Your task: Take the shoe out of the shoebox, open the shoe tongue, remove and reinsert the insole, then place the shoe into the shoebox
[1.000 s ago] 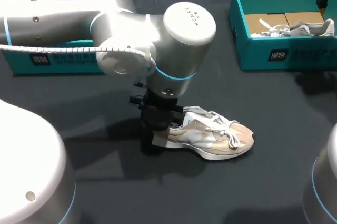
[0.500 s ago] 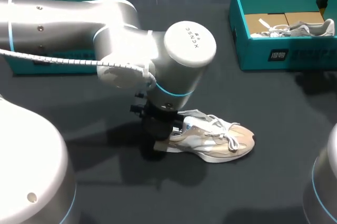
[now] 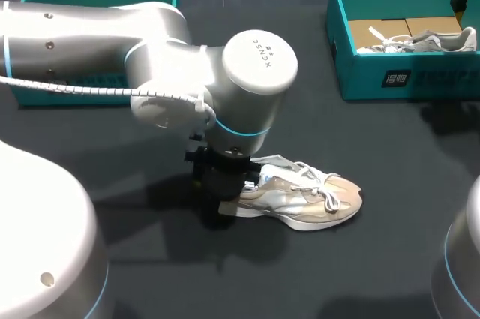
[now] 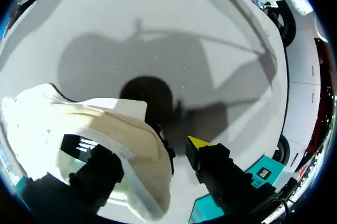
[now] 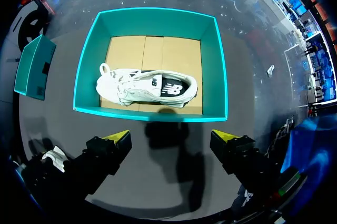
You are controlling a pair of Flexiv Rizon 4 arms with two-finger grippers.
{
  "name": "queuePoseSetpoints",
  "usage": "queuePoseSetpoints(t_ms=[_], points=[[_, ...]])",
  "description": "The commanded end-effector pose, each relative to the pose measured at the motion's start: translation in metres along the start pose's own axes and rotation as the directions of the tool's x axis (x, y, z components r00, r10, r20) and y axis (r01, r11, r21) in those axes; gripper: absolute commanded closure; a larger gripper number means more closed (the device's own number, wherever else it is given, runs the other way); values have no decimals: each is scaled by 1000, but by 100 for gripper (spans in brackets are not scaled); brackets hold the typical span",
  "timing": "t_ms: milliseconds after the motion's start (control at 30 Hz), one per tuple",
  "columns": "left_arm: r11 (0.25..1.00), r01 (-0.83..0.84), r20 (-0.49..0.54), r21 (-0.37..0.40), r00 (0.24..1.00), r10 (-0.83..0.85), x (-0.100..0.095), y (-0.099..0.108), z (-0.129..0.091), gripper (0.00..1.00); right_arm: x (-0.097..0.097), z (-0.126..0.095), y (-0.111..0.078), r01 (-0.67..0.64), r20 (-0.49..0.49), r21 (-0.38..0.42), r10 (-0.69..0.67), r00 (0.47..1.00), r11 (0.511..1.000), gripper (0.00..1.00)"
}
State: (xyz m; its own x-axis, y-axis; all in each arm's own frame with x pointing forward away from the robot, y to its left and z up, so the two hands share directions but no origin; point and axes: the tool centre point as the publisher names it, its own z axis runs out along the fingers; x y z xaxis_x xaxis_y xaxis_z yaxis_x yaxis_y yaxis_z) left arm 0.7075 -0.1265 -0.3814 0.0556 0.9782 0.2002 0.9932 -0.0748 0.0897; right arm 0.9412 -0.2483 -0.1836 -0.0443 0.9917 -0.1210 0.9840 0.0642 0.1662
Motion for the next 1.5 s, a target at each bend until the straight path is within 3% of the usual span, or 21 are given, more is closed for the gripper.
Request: queuePoseSetpoints(t_ms=[33,267,400,467,567,1000,1067,1133,1300,1433,1500], points=[[1000,12,63,27,998,-13,14,4,-22,0,0,0,-1,-1,1,-1,1,1000,1000,0],[989,91,187,117,976,-112,27,5,-65,0,0,0,-1,-1,1,-1,1,1000,1000,0],[949,186,242,255,938,-249,41,2,-91,0,0,0,-1,-1,1,-1,1,1000,1000,0],[896,232,251,378,906,-341,52,2,-101,0,0,0,-1,-1,1,-1,1,1000,1000,0],[817,295,234,496,860,-453,71,-1,-110,0,0,0,-1,-1,1,-1,1,1000,1000,0],[812,298,221,501,863,-453,75,-2,-111,0,0,0,-1,-1,1,-1,1,1000,1000,0],[759,411,243,505,776,-582,74,-1,-107,0,0,0,-1,-1,1,-1,1,1000,1000,0],[662,443,215,605,709,-671,80,0,-104,0,0,0,-1,-1,1,-1,1,1000,1000,0],[487,487,168,724,560,-811,96,6,-93,0,0,0,-1,-1,1,-1,1,1000,1000,0],[264,468,47,843,425,-904,111,8,-87,0,0,0,-1,-1,1,-1,1,1000,1000,0],[185,486,-8,854,369,-929,116,7,-83,0,0,0,-1,-1,1,-1,1,1000,1000,0]])
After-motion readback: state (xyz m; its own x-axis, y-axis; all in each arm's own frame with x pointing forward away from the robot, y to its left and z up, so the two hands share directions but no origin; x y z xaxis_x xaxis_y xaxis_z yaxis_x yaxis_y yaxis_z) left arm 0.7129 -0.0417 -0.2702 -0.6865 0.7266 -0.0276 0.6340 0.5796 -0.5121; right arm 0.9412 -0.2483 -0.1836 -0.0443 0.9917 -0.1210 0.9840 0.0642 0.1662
